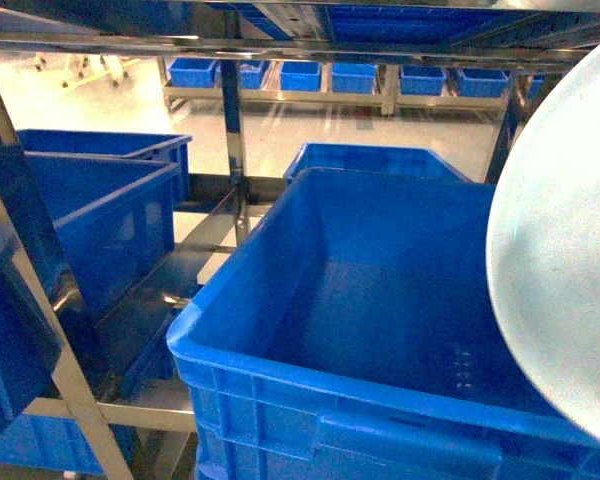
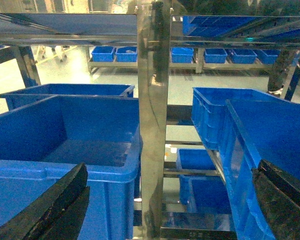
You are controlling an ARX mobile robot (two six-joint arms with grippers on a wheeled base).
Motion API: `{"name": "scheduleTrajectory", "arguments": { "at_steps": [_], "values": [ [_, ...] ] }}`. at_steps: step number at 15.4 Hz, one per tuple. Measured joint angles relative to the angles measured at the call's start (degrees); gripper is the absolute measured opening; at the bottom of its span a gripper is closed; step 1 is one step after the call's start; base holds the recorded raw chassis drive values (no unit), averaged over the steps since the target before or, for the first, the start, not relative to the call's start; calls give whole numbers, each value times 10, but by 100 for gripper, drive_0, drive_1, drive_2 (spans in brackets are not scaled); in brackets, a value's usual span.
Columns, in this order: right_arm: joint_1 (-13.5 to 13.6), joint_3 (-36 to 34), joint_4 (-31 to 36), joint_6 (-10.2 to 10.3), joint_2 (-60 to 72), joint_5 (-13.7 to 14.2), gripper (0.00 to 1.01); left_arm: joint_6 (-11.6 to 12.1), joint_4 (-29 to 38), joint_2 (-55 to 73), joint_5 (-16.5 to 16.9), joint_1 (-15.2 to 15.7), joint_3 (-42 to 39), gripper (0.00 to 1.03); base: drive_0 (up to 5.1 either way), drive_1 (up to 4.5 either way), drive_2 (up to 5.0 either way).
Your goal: Place blue tray on left shelf second layer neatly
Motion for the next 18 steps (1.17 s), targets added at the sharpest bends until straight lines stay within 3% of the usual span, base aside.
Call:
{"name": "scheduleTrajectory", "arguments": {
  "at_steps": [1, 2, 3, 5, 8, 11, 18],
  "values": [
    [-19, 8, -36, 21, 14, -40, 2, 0, 0, 0, 0, 0, 0, 98, 0, 0, 0],
    [-64, 42, -93, 92, 86, -126, 2, 0, 0, 0, 0, 0, 0, 98, 0, 0, 0],
    [-42, 131, -127, 190, 272, -198, 2, 0, 0, 0, 0, 0, 0, 98, 0, 0, 0],
    [-17, 174, -110, 223, 347, -218, 2, 0, 0, 0, 0, 0, 0, 98, 0, 0, 0],
    [20, 236, -98, 252, 441, -212, 2, 0, 0, 0, 0, 0, 0, 98, 0, 0, 0],
    [41, 254, -73, 270, 529, -179, 2, 0, 0, 0, 0, 0, 0, 98, 0, 0, 0],
    [52, 312, -19, 311, 629, -117, 2, 0, 0, 0, 0, 0, 0, 98, 0, 0, 0]
  ]
}}
